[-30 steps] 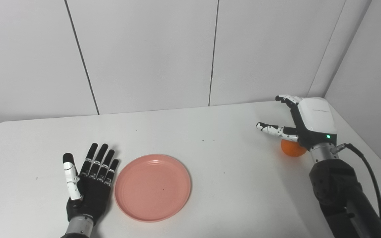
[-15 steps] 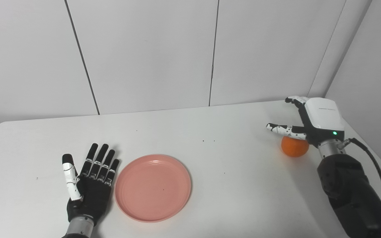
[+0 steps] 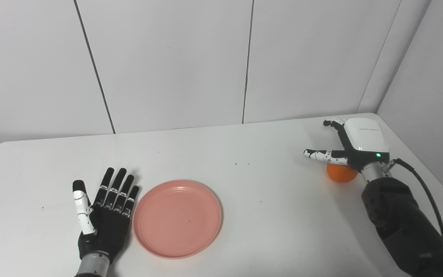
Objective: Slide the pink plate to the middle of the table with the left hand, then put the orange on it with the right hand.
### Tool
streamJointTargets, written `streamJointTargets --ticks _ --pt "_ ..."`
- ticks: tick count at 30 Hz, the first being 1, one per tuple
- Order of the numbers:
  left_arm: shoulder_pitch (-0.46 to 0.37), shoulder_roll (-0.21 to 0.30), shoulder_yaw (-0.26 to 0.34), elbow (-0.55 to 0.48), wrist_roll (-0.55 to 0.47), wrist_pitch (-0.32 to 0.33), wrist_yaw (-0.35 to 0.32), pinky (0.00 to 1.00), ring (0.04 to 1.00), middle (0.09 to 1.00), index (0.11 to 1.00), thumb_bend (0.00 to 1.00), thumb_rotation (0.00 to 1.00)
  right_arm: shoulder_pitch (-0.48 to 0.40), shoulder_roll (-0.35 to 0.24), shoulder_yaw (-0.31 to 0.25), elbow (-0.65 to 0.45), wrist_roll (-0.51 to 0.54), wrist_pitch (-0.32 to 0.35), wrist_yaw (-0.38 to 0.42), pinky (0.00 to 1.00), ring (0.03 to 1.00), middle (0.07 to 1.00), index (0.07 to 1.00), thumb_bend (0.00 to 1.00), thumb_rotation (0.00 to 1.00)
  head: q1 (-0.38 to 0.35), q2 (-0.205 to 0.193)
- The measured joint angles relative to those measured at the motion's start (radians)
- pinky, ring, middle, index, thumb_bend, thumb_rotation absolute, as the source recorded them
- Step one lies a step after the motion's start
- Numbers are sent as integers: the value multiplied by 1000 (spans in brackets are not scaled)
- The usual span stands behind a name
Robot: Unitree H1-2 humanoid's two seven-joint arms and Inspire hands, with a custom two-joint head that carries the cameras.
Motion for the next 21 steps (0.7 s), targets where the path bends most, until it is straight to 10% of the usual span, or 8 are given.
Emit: streamJointTargets --ticks 21 --pt "2 -1 0 1 -1 0 0 1000 914 813 871 755 651 -25 1 54 66 15 2 35 704 711 744 727 834 785 3 5"
